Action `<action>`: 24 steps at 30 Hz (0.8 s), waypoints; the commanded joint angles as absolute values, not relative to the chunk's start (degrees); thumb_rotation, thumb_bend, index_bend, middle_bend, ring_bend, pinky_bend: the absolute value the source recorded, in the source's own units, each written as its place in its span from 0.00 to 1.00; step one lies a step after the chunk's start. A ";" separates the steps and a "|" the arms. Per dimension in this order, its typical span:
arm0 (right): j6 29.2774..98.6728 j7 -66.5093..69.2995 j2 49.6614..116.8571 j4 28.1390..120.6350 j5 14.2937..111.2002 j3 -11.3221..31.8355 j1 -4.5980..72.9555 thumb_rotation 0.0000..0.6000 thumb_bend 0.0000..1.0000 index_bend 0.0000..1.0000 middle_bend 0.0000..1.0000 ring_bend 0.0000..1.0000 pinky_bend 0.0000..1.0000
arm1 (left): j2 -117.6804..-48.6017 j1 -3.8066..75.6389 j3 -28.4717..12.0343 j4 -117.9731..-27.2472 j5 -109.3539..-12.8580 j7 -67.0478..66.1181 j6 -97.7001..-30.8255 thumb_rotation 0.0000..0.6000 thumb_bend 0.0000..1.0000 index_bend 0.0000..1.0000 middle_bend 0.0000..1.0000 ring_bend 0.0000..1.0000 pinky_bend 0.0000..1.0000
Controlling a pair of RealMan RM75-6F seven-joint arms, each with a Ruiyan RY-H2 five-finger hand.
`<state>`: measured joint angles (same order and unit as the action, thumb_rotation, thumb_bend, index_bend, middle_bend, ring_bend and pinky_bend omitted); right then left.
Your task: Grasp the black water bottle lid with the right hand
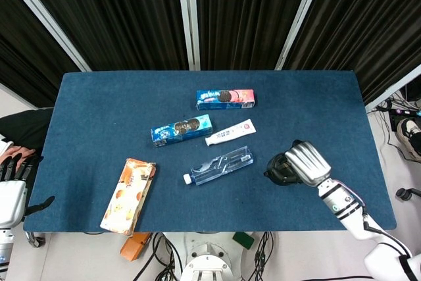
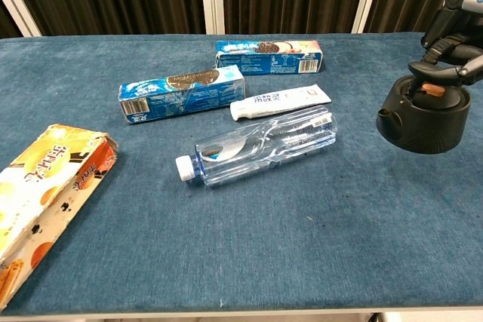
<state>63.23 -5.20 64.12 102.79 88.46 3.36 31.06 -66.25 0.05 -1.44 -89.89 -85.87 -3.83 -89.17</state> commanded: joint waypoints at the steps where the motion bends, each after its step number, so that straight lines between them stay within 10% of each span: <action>1: 63.64 -6.84 64.33 103.06 88.61 3.56 30.94 0.69 0.58 1.00 1.00 1.00 0.56 | -66.29 0.03 -1.45 -89.79 -85.86 -3.79 -89.18 1.00 0.06 0.15 0.13 0.02 0.00; 24: 56.25 -28.39 66.24 104.52 84.00 6.00 36.67 0.70 0.58 1.00 1.00 1.00 0.58 | -66.80 0.28 -1.56 -89.49 -85.70 -3.83 -88.74 1.00 0.06 0.15 0.13 0.02 0.00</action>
<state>57.20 -26.88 65.44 104.66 84.74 5.75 35.84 -66.80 0.28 -1.56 -89.48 -85.71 -3.82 -88.74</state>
